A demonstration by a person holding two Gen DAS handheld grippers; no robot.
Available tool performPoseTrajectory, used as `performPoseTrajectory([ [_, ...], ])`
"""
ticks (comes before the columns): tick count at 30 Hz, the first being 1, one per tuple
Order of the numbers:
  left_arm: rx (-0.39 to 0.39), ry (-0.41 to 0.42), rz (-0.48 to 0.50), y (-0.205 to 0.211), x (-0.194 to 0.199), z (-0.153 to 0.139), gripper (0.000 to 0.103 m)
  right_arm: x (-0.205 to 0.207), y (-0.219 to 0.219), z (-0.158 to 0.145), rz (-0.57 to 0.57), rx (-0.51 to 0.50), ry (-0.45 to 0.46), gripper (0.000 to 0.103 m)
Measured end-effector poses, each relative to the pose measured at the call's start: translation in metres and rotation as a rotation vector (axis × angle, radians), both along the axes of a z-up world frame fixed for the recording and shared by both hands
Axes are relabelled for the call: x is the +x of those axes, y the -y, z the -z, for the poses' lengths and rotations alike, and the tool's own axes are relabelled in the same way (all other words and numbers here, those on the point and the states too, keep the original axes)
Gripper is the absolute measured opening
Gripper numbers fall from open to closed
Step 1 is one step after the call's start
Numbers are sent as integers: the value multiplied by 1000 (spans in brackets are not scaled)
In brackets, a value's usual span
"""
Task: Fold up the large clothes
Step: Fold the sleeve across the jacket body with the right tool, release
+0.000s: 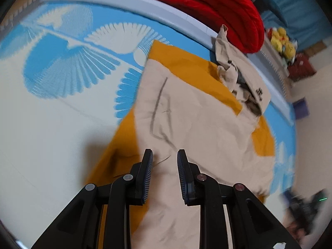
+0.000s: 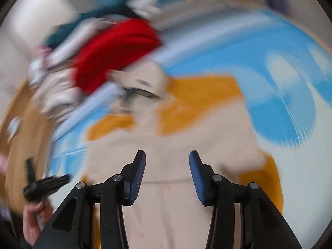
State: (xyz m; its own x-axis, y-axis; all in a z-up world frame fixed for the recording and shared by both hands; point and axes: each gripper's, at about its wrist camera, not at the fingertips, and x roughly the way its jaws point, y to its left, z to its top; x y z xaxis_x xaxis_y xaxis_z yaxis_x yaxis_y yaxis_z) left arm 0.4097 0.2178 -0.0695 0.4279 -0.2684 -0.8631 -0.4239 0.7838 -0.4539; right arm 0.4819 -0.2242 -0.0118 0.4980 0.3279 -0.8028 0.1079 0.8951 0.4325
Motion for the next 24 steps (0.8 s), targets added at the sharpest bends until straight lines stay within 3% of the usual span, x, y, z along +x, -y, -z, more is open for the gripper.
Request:
performPoseTrajectory([
  [3,-85,-3,-28,-1,14,21,21,17,20,59,67,103,-178,45],
  [6,-148,-18,-65,-2,23,45,23,23,37,100,119,134,-281,45],
  [8,-197,-47,-102,-5,26,63,35,26,49,118,163,170,-328,45],
  [11,-211,-83,-136,-7,31,81,36,30,66,135,229,218,-372,45],
  [15,-213,-58,-176,-9,34,85,36,35,80,143,260,242,-373,44],
  [16,-213,-51,-183,-10,33,85,32,34,83,142,266,240,-373,39],
  [18,-198,-36,-205,-13,29,83,5,37,86,145,286,240,-377,25],
  [19,-195,-28,-209,-14,26,82,5,39,88,146,294,241,-379,15],
  [20,-198,-20,-224,-15,22,75,4,39,88,146,300,231,-376,12],
  [24,-117,-9,-247,0,0,28,2,37,90,142,345,238,-386,9],
])
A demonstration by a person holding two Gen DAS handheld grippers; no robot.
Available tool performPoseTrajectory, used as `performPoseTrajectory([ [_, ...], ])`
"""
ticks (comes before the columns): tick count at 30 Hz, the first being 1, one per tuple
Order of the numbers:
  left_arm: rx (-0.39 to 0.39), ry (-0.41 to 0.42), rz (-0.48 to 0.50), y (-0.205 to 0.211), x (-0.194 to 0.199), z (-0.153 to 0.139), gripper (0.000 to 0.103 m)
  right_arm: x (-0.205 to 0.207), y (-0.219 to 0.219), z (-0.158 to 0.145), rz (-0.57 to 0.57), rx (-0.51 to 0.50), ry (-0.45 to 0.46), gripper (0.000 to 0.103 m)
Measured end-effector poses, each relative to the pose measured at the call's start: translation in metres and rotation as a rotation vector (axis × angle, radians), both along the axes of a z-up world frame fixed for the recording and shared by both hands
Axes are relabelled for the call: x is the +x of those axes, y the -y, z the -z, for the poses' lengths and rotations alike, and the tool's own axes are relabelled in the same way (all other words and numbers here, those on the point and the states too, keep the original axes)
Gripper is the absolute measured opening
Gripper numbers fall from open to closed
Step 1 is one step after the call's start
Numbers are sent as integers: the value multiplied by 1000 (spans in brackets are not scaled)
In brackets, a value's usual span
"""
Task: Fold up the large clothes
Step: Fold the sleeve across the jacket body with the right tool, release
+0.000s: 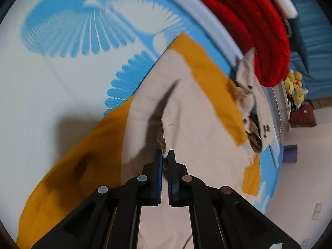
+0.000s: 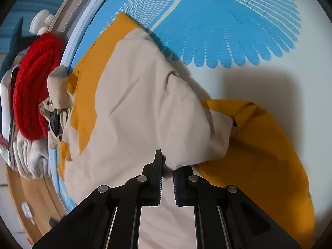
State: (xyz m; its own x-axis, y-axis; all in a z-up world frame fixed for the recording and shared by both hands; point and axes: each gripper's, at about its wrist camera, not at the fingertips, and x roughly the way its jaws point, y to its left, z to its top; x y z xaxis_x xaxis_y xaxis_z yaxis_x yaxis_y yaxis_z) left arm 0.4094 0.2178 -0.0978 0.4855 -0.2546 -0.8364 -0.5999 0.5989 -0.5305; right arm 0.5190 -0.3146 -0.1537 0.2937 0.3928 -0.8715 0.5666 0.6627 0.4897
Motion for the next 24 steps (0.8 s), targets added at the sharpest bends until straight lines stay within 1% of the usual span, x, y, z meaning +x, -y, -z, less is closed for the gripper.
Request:
performPoseTrajectory([
  [1,27,-5,12,4,-3,-7,3,-1,0,-4,5,-13,-1,9],
  [2,67,-41,28,7,-7,-12,7,-1,0,-7,5,-30,-3,9],
  [4,109,-141,17,6,-14,-7,13,-3,1,-10,7,-63,-30,17],
  [5,149,-191,3,3,-16,-7,8,-7,1,-12,12,-86,-53,19],
  [6,189,-205,-3,3,-17,-12,6,-12,0,-17,14,-116,-68,22],
  [7,241,-190,1,4,-18,-19,6,-15,-2,-22,13,-138,-70,22],
  [8,302,-147,26,8,-15,-31,9,-20,-6,-33,6,-179,-56,22],
  [9,330,-117,51,12,-11,-35,9,-23,-10,-47,-8,-224,-12,22],
  [10,342,-72,101,18,-5,-38,9,-23,-14,-56,-22,-252,26,22],
  [11,323,-46,136,22,1,-35,10,-20,-21,-69,-48,-297,88,23],
  [12,285,-36,170,24,6,-26,12,-16,-28,-79,-80,-330,152,26],
  [13,258,-45,186,25,11,-16,14,-12,-32,-82,-103,-334,182,32],
  [14,237,-79,201,25,14,0,14,-3,-37,-80,-148,-316,216,34],
  [15,225,-123,220,26,18,15,14,5,-42,-74,-186,-293,225,37],
  [16,213,-191,250,27,20,34,14,14,-45,-63,-230,-269,208,38],
  [17,215,-242,262,28,19,46,13,21,-46,-45,-269,-252,150,38],
  [18,218,-245,259,28,18,47,13,22,-43,-25,-279,-238,66,38],
  [19,228,-238,262,29,18,42,13,21,-40,-14,-274,-231,17,36],
  [20,243,-227,278,31,20,33,13,18,-35,-7,-249,-203,-13,36],
  [21,261,-199,293,34,21,24,15,17,-32,-12,-227,-197,-1,36],
  [22,282,-170,301,36,23,16,21,18,-32,-17,-233,-211,4,36],
  [23,309,-150,305,37,23,9,23,21,-35,-33,-254,-242,45,36],
  [24,350,-135,308,39,23,3,23,21,-35,-42,-263,-258,80,36],
])
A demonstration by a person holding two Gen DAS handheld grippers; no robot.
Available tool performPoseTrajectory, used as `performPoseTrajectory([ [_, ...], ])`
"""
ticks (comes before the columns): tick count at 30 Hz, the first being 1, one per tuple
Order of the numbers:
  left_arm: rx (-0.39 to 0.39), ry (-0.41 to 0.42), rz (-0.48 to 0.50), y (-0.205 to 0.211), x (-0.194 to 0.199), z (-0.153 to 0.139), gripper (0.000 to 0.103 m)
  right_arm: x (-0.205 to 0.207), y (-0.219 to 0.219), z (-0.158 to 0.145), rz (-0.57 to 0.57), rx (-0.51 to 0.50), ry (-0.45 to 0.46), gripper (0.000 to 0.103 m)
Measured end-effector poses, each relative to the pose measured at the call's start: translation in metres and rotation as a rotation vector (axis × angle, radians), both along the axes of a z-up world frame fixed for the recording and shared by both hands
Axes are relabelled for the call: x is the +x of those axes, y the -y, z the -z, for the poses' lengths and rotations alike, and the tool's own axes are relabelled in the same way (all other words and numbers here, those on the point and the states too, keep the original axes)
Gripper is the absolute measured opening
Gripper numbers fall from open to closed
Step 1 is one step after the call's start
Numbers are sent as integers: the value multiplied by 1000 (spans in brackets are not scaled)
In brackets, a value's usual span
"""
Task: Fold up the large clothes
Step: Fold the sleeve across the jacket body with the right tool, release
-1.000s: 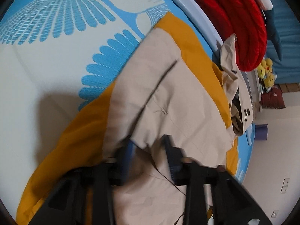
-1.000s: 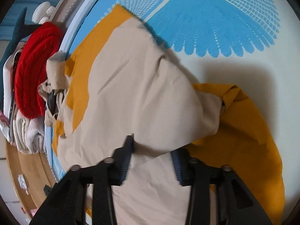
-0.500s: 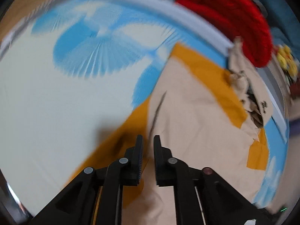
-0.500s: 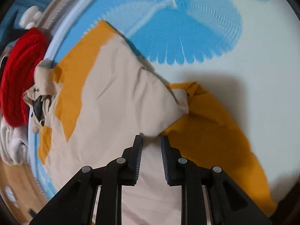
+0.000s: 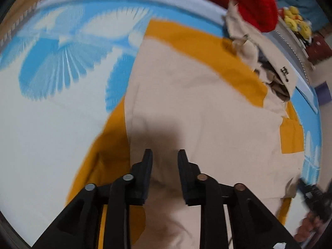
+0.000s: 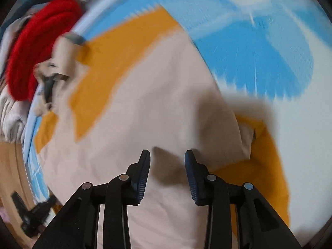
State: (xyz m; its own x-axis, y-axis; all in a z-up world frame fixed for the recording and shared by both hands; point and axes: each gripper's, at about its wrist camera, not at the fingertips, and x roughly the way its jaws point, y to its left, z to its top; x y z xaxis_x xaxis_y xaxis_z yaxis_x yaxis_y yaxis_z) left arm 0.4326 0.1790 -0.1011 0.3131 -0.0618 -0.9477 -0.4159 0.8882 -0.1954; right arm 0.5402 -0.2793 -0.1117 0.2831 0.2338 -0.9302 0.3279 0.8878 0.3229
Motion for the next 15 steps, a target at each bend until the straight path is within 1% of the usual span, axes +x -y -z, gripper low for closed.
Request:
performPoseTrajectory([
  [2,22,17,5,0,0,-3,22,1,-5,-32,-42,-63,114,36],
  [3,20,19,3,0,-1,-4,22,0,-8,-50,-67,-102,179,36],
  [4,17,22,0,0,-2,-5,22,-1,-11,-59,-82,-125,216,36],
  [5,15,32,-3,5,2,-10,22,-3,-14,-73,-104,-163,271,36],
  [6,16,62,0,6,1,-17,22,-6,-18,-87,-128,-197,325,36],
  [7,27,87,4,8,-1,-28,22,-6,-21,-96,-143,-212,354,36],
  [9,66,145,16,13,-3,-47,22,-14,-29,-121,-199,-274,445,36],
  [12,97,221,28,19,-4,-70,23,-19,-44,-144,-240,-335,518,36],
  [15,149,295,53,28,-9,-92,32,-28,-51,-164,-269,-357,593,36],
])
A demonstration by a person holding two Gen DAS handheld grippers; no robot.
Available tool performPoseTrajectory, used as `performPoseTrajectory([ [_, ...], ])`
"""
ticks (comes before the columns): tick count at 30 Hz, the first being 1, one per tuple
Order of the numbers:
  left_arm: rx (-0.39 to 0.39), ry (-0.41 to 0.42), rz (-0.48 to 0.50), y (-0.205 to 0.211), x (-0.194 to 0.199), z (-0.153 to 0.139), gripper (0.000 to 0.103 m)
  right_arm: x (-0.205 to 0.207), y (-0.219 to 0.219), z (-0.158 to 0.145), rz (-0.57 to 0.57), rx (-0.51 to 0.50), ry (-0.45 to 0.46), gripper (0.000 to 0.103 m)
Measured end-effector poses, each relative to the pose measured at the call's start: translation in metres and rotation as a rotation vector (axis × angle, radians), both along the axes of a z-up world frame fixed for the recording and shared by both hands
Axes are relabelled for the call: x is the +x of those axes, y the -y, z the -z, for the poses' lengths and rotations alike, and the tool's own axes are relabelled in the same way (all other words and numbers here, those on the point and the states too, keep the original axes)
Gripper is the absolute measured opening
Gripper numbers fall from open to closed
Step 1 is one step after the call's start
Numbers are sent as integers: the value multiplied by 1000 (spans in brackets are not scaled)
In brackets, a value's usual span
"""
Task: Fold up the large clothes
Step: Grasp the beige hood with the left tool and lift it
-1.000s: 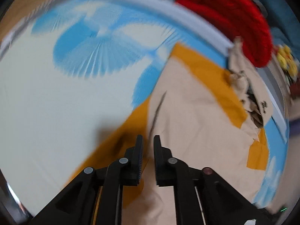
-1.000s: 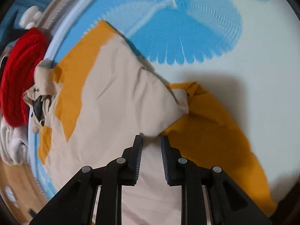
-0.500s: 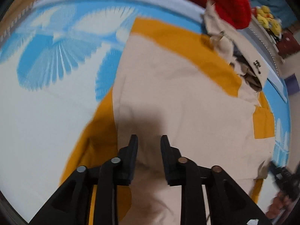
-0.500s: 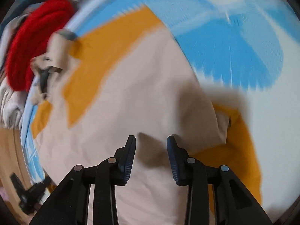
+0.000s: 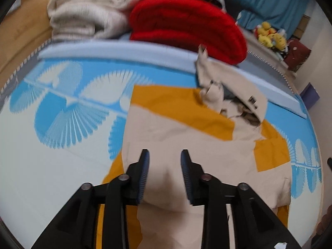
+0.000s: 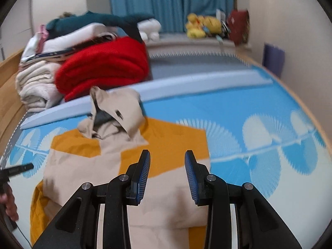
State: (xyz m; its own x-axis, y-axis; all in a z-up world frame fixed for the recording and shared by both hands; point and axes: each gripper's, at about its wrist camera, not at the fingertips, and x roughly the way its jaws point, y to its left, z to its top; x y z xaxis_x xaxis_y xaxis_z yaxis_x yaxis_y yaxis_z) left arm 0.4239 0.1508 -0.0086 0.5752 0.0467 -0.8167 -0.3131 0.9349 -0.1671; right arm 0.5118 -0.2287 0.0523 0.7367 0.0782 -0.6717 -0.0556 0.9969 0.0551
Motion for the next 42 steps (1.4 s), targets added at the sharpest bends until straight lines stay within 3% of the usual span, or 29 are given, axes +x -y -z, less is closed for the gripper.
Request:
performPoseTrajectory([
  [3,75,63,59,14,-2,-17,37,-7,0,-17,-18,-3,66,36],
  [8,117,101,155,26,4,-36,36,-6,9,-25,-8,33,69,34],
  [10,108,85,169,26,19,-38,36,-2,13,-26,-8,51,67,14],
  [13,83,46,182,26,66,-39,24,6,21,-29,-3,74,57,8],
  [17,100,25,187,24,145,-41,24,13,26,-29,0,69,55,8],
  [23,69,-12,119,8,273,-15,24,28,39,-15,7,97,-13,11],
  [29,45,-30,58,0,364,28,25,41,52,8,37,101,-90,11],
  [32,4,-37,6,-9,396,44,26,46,55,15,48,122,-113,11],
  [37,16,-98,-48,-12,427,69,26,52,47,23,31,109,-133,11],
  [39,12,-102,-55,-13,430,74,15,54,45,27,23,110,-143,11],
  [40,-2,-98,-33,-10,430,74,1,55,45,28,21,111,-148,11],
  [42,3,-72,18,-2,424,66,0,57,44,30,20,115,-162,11],
])
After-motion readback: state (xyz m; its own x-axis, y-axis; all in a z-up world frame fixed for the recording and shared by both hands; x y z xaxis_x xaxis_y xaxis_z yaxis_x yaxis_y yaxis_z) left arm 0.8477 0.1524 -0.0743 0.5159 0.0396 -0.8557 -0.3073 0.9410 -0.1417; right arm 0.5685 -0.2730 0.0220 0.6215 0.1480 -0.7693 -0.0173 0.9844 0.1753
